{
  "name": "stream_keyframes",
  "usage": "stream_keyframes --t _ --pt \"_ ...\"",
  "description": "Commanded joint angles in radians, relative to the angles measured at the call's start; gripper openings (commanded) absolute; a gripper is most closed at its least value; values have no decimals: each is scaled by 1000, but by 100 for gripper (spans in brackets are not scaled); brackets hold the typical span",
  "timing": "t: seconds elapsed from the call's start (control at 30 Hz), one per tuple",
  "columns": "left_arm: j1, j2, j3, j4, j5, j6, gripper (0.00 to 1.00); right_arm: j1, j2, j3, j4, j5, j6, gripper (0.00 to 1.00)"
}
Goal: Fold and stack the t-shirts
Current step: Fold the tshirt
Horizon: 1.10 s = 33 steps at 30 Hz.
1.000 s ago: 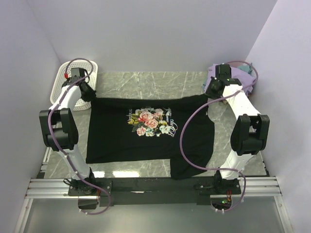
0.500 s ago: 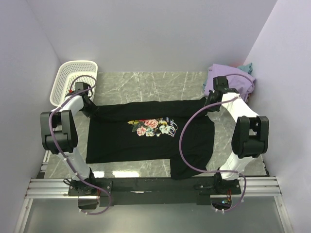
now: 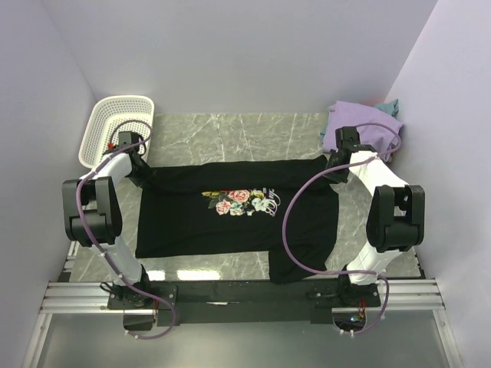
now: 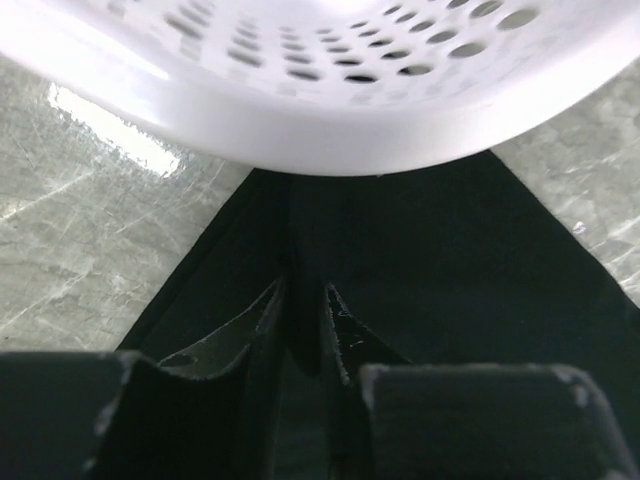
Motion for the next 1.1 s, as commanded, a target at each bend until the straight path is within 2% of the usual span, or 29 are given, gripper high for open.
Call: stream_keyframes --t 0.0,0.1,0.13,0.17,0.2,0.23,0.3,0.37,0.43,0.53,0.63,0.8,0.9,1.07 --pt "-3 -14 -22 14 -9 -2 24 -10 -18 0 10 69 3 2" --pt "-3 -15 -26 7 5 -7 25 -10 -20 -5 13 75 5 5" --pt "-5 -15 -28 5 12 -7 26 -11 -20 -3 10 77 5 9" --pt "-5 -26 -28 5 14 -10 32 -10 -17 2 7 80 5 34" --pt "-3 -34 -28 5 12 -12 41 -10 -18 5 1 92 12 43" --pt "-3 -43 -34 11 23 -12 64 -11 -24 3 4 100 12 45" --pt "-3 -80 -39 19 28 -7 71 -10 -49 6 7 110 18 49" --pt "-3 -129 -40 33 37 -4 86 -10 -93 14 5 129 24 55" --pt "-3 -167 -37 43 43 -5 99 -7 -134 12 27 115 12 56" --pt "-7 -242 -56 149 141 11 99 -7 -188 6 97 10 -3 56" --pt "-20 -249 -53 252 253 -8 99 -7 -158 28 143 -121 5 56" --pt "-79 -108 22 308 441 -22 98 -5 -12 78 183 -228 24 55" --pt "-95 -9 15 356 537 -44 97 -5 60 100 215 -274 34 54" --pt "-97 123 7 402 577 -62 97 -4 149 123 231 -284 40 54"
